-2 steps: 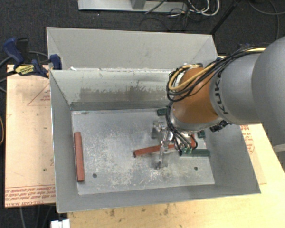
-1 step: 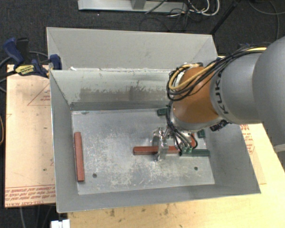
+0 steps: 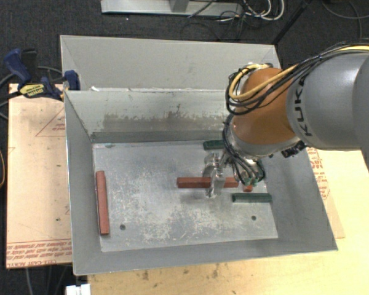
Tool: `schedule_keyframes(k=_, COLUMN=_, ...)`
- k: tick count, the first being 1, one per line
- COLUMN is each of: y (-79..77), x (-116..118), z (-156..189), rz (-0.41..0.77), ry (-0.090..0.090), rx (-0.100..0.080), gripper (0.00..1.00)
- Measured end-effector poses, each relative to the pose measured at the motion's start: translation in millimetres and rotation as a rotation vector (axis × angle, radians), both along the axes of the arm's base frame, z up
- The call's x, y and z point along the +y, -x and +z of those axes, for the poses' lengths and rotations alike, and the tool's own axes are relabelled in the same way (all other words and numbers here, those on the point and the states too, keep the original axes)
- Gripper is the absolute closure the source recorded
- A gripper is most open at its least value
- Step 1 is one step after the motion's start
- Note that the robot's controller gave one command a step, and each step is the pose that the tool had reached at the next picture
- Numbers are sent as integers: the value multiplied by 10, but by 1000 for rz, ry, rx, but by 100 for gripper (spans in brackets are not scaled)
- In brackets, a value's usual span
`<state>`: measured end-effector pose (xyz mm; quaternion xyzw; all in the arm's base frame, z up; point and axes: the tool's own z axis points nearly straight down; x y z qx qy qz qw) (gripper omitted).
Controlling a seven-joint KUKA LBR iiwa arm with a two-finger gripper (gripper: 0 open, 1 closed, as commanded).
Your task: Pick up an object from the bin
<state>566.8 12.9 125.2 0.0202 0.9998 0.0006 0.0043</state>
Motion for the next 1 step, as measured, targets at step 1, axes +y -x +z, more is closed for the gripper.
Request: schedule_keyframes(k=1, y=-15, x=1, z=345, rz=1, ry=0, rx=2, gripper=100)
